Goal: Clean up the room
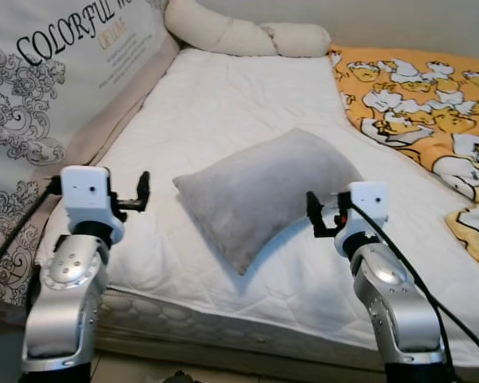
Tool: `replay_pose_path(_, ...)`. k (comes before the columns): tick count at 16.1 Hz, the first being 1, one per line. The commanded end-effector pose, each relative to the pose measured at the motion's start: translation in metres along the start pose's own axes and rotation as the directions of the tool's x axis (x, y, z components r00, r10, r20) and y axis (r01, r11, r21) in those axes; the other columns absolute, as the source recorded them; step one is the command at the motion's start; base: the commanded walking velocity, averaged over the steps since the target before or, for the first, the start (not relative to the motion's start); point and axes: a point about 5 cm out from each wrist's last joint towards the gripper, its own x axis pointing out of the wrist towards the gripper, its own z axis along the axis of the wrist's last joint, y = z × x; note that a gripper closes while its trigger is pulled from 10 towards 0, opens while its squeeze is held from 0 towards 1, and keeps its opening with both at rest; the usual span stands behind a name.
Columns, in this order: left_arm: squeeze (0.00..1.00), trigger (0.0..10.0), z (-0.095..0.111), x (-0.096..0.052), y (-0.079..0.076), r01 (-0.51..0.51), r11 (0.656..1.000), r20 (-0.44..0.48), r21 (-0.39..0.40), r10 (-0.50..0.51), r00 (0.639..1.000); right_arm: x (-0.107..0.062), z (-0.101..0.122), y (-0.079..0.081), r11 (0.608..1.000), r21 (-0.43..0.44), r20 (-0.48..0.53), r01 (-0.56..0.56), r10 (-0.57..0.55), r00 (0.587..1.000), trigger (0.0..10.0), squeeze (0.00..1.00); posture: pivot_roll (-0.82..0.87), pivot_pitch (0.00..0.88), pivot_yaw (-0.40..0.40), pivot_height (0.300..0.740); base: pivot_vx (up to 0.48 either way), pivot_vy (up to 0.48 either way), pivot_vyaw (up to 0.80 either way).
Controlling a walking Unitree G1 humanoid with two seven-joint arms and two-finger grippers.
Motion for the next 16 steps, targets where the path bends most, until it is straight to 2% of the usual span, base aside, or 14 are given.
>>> replay_pose_path(1, 0.00, 10.0, 0.001, 0.000, 0.004, -0.003, 1.000, -0.004, -0.003, 0.003, 1.000, 0.003, -0.004, 0.003, 0.999, -0.018, -0.045, -0.046, 0.045, 0.998, 10.0, 0.00, 0.00, 0.051, -0.009, 0.740, 0.000, 0.000, 0.00)
replay_pose_path(3, 0.00, 10.0, 0.000, 0.001, 0.014, 0.028, 0.997, -0.027, 0.067, -0.026, 0.999, 0.013, -0.012, 0.011, 0.981, -0.139, -0.107, -0.134, 0.119, 0.987, 10.0, 0.00, -0.01, 0.050, 0.000, 0.740, 0.000, 0.000, 0.00)
replay_pose_path(4, 0.00, 10.0, -0.002, -0.001, 0.013, 0.105, 0.990, -0.051, 0.090, -0.100, 0.994, 0.021, -0.009, 0.017, 0.969, -0.175, -0.105, -0.173, 0.156, 0.982, 10.0, 0.00, -0.01, 0.049, 0.005, 0.740, 0.000, 0.000, 0.00)
replay_pose_path(7, 0.00, 10.0, -0.003, -0.007, 0.008, 0.256, 0.962, -0.079, 0.093, -0.249, 0.965, 0.040, -0.001, 0.034, 0.937, -0.240, -0.095, -0.252, 0.236, 0.967, 10.0, 0.00, 0.00, 0.049, 0.009, 0.740, 0.000, 0.000, 0.00)
replay_pose_path(9, 0.00, 10.0, -0.003, -0.017, -0.001, 0.451, 0.884, -0.136, 0.121, -0.435, 0.890, 0.056, 0.002, 0.065, 0.823, -0.397, -0.142, -0.406, 0.382, 0.913, 10.0, 0.00, 0.01, 0.047, 0.007, 0.740, 0.000, 0.000, 0.00)
replay_pose_path(11, 0.00, 10.0, -0.005, -0.022, -0.001, 0.534, 0.836, -0.185, 0.129, -0.509, 0.841, 0.060, 0.002, 0.087, 0.749, -0.443, -0.163, -0.492, 0.472, 0.866, 10.0, 0.00, 0.01, 0.046, 0.006, 0.740, 0.000, 0.000, 0.00)
replay_pose_path(14, 0.00, 10.0, -0.009, -0.027, 0.005, 0.575, 0.806, -0.242, 0.141, -0.535, 0.810, 0.056, 0.000, 0.113, 0.660, -0.453, -0.157, -0.599, 0.603, 0.782, 10.0, 0.00, 0.01, 0.047, 0.007, 0.740, 0.000, 0.000, 0.00)
replay_pose_path(15, 0.00, 10.0, -0.010, -0.028, 0.005, 0.582, 0.801, -0.249, 0.142, -0.540, 0.804, 0.056, -0.005, 0.116, 0.624, -0.493, -0.186, -0.606, 0.605, 0.774, 10.0, 0.00, 0.01, 0.047, 0.005, 0.740, 0.000, 0.000, 0.00)
replay_pose_path(16, 0.00, 10.0, -0.010, -0.028, 0.005, 0.586, 0.798, -0.252, 0.140, -0.544, 0.801, 0.056, -0.013, 0.117, 0.552, -0.584, -0.225, -0.595, 0.595, 0.772, 10.0, 0.00, 0.01, 0.047, 0.003, 0.740, 0.000, 0.000, 0.00)
